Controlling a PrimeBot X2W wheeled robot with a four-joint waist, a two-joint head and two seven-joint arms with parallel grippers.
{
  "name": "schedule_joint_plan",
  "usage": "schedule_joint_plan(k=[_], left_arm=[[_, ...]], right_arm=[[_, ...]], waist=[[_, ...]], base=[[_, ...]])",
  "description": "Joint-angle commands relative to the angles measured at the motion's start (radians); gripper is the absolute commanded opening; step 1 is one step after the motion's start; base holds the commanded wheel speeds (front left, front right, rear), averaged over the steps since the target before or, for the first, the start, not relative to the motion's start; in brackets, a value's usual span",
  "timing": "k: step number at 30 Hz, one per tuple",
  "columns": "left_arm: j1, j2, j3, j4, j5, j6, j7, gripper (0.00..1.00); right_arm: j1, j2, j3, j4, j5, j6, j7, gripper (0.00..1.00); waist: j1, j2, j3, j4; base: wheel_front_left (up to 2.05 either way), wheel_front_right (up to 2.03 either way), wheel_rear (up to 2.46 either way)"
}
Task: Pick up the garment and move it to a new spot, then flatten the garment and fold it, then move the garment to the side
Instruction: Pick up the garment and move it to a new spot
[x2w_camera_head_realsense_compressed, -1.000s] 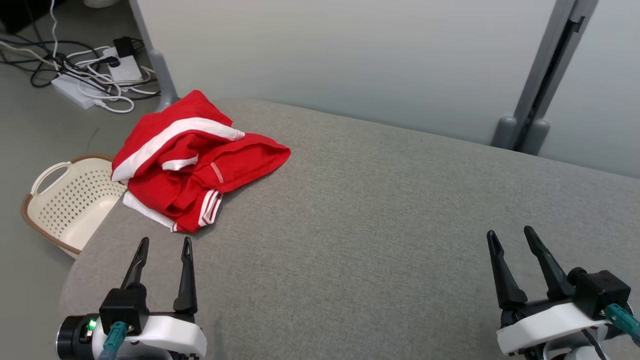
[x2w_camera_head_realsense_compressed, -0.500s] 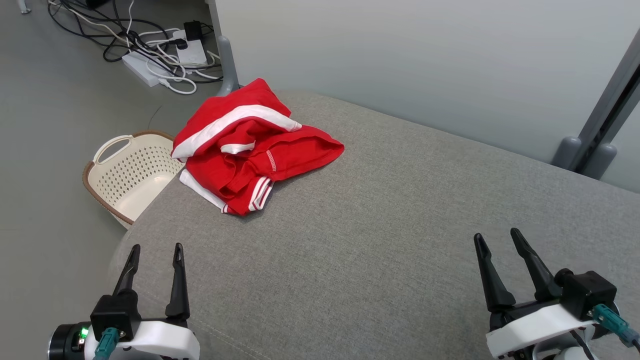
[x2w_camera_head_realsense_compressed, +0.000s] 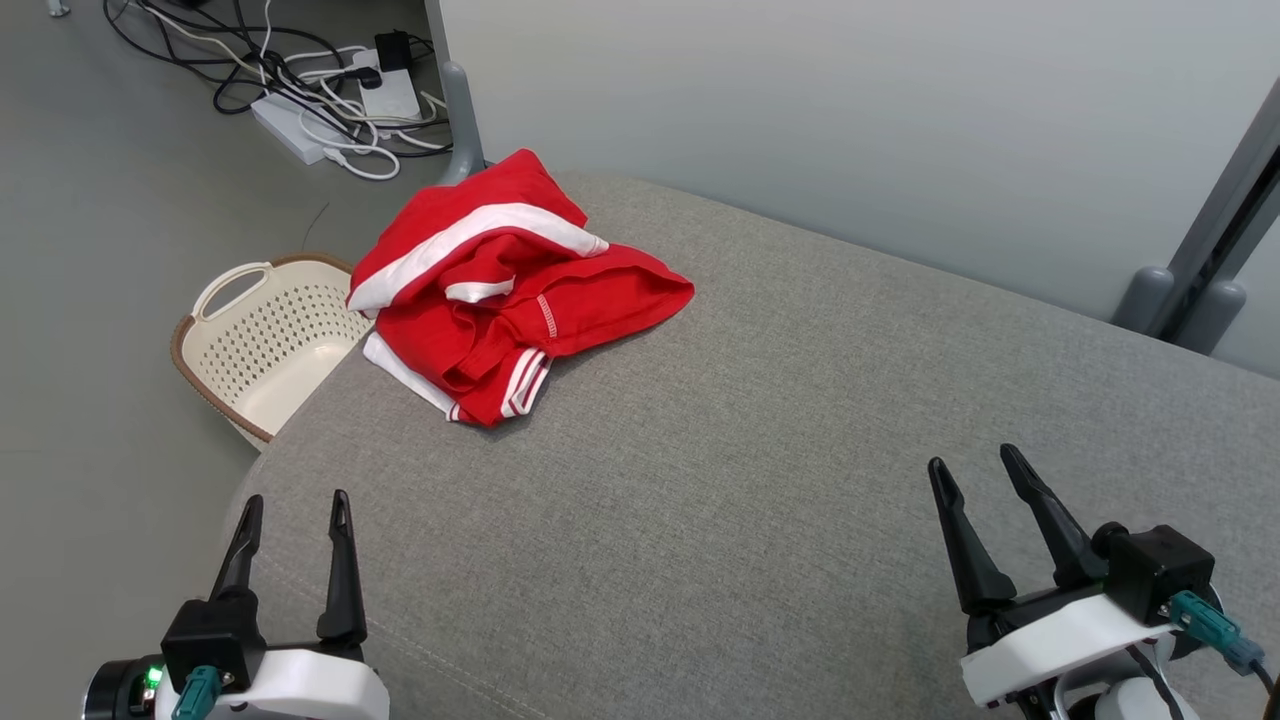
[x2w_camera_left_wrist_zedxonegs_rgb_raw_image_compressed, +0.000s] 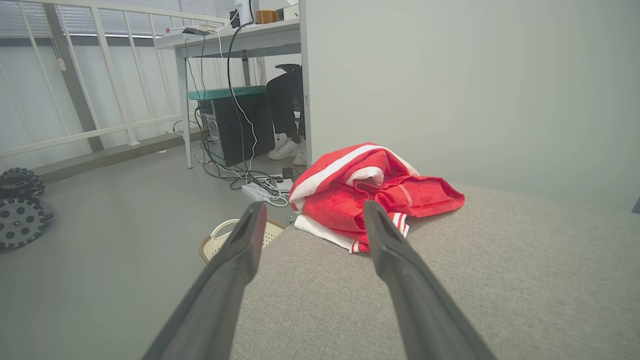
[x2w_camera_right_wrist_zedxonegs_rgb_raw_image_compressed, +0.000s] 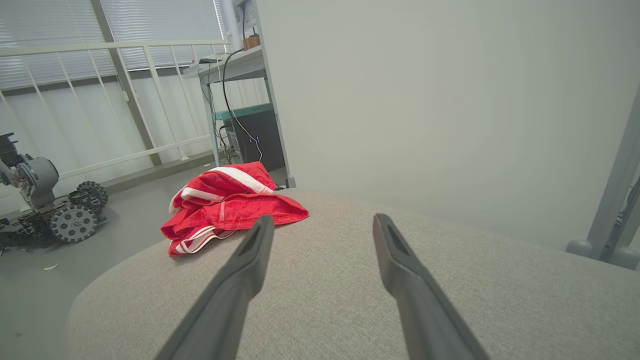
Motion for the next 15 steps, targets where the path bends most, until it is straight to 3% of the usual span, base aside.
schedule_joint_plan(k=[1,15], left_arm=[[0.009,0.003,0.005,-0.003,0.002,0.001,-0.001,1.0],[-0.123,0.069,0.034,-0.038,-0.022,-0.041,0.02,1.0]], right_arm=[[-0.006,-0.01,0.001,0.004,0.009,0.002,-0.004,1.0],[0.024,-0.009,-0.026,-0.015,0.0,0.002,-0.004,1.0]], waist=[[0.0,0.0,-0.001,-0.001],[0.0,0.0,0.015,-0.041]], base=[[0.0,0.0,0.0],[0.0,0.0,0.0]])
